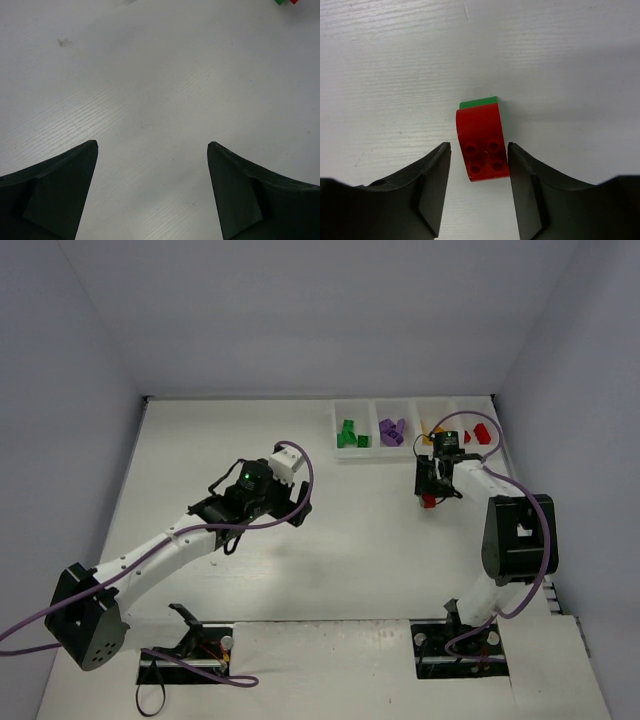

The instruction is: Sort the legos into containers by color

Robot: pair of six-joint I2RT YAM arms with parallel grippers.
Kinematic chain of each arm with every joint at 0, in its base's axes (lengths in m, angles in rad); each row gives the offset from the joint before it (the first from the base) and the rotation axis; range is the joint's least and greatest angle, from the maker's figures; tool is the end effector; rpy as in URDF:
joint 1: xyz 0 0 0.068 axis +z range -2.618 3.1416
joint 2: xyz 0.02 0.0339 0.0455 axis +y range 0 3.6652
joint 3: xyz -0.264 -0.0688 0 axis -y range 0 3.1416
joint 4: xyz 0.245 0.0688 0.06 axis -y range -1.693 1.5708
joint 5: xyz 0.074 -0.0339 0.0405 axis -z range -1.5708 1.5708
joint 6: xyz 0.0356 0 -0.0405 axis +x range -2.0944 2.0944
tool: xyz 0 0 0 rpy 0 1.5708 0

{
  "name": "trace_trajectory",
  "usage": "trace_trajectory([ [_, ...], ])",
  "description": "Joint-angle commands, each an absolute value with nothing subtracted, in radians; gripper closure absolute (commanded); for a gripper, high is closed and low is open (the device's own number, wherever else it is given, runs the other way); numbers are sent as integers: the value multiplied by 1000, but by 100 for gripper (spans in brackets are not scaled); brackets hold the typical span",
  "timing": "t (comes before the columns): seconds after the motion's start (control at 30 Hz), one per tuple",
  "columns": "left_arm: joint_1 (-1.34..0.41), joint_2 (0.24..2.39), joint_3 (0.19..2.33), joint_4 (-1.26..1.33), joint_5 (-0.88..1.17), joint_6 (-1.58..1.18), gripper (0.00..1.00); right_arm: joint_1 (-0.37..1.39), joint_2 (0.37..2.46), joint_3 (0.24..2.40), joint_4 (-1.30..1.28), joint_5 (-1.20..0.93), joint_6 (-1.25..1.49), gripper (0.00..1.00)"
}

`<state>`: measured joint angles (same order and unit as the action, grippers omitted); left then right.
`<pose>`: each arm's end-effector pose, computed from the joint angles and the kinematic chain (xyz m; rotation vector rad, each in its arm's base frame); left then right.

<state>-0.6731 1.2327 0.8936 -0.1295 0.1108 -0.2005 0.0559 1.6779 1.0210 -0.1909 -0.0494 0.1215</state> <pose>0.2173 -0.1783 0.2882 0.5611 2.0246 -0.6514 0.3507 0.0214 0.1917 0.0568 2.4214 0.1407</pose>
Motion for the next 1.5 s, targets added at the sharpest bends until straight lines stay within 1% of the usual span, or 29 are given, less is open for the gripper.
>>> trace_trajectory([
  [0.0,-673,1229,905,-72,103,-186,17,63,1661,1022,-178,-18,113,56],
  [0.1,-673,1230,904,-72,101,-184,16,67,1664,1026,-178,-3,112,66],
  [0.13,-673,1230,904,-72,101,-184,16,74,1658,1029,-176,24,110,76],
  [0.17,-673,1230,904,-72,101,-184,17,75,1657,1032,-176,34,109,81],
  [0.2,-673,1230,904,-72,103,-186,17,78,1654,1037,-175,35,109,90],
  [0.27,-673,1230,904,-69,106,-190,17,89,1649,1049,-173,32,109,100],
  [0.33,-672,1230,905,-63,118,-196,17,101,1622,1063,-176,11,106,100],
  [0.37,-670,1229,907,-60,124,-199,17,118,1606,1084,-175,-36,103,100],
  [0.47,-661,1213,913,-32,182,-210,18,138,1528,1127,-150,-246,84,100],
  [0.5,-655,1204,910,-17,205,-212,18,138,1508,1135,-132,-376,83,100],
  [0.6,-618,1172,896,98,336,-199,20,141,1453,1163,-92,-565,80,100],
  [0.63,-608,1160,896,112,410,-180,20,141,1437,1169,-87,-678,69,100],
  [0.7,-583,1152,911,126,486,-146,20,152,1428,1193,-71,-794,58,100],
  [0.73,-577,1152,922,124,561,-97,20,156,1421,1203,-66,-889,51,100],
  [0.83,-563,1154,985,81,642,-3,20,199,1408,1236,-58,-1015,19,100],
  [1.03,-548,1195,1145,2,819,83,20,245,1402,1288,-60,-1225,-51,100],
  [1.07,-545,1203,1166,-50,866,84,20,247,1404,1295,-60,-1276,-61,100],
  [1.17,-546,1233,1222,-80,914,86,20,249,1407,1307,-61,-1350,-93,100],
  [1.33,-531,1269,1258,-117,1017,87,20,249,1434,1322,-60,-1436,-113,100],
  [1.47,-526,1284,1279,-127,1046,84,21,250,1436,1330,-60,-1477,-124,100],
])
